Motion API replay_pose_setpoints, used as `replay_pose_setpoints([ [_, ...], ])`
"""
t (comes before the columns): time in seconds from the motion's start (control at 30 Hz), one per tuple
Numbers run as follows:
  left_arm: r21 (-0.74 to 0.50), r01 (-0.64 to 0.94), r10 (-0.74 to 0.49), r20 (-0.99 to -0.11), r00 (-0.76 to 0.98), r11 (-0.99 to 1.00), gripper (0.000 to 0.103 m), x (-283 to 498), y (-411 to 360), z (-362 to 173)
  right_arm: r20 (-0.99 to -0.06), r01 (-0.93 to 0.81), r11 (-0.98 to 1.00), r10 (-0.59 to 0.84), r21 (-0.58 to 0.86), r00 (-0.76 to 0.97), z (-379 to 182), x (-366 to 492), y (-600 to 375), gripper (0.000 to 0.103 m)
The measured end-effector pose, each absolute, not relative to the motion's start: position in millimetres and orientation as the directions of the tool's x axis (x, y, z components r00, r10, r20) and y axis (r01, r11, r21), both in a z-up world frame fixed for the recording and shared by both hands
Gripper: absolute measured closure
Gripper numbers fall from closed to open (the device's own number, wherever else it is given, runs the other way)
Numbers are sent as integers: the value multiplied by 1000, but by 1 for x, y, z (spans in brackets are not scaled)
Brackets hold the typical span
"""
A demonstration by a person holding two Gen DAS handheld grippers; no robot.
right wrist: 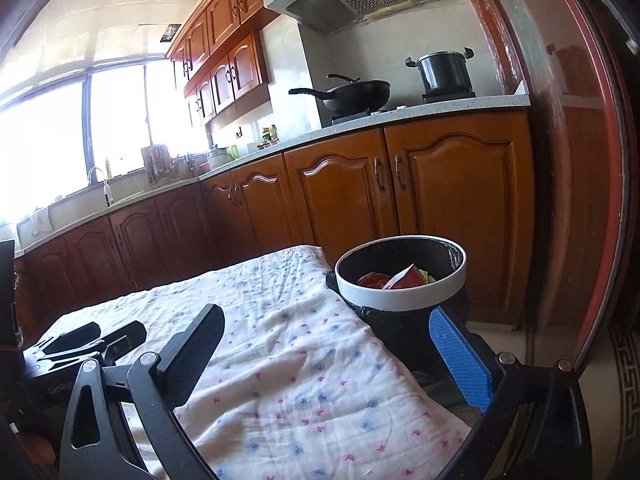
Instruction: Collect trash
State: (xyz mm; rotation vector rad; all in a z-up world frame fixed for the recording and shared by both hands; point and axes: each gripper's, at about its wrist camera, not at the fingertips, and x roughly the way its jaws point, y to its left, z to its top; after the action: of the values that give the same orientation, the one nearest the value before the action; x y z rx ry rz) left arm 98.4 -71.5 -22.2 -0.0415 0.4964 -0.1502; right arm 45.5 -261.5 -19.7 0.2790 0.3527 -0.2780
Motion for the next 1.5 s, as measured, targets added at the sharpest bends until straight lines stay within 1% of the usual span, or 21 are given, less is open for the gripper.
replay_pose_setpoints([
  [0.5,-16,177,-166,-443,881,984,1,87,-69,-30,-374,325,921,-229,216,898,-26,33,-258,0],
  [1.5,-8,197,-182,-431,884,980,1,83,-65,-31,-363,311,923,-215,228,907,-19,29,-259,0],
])
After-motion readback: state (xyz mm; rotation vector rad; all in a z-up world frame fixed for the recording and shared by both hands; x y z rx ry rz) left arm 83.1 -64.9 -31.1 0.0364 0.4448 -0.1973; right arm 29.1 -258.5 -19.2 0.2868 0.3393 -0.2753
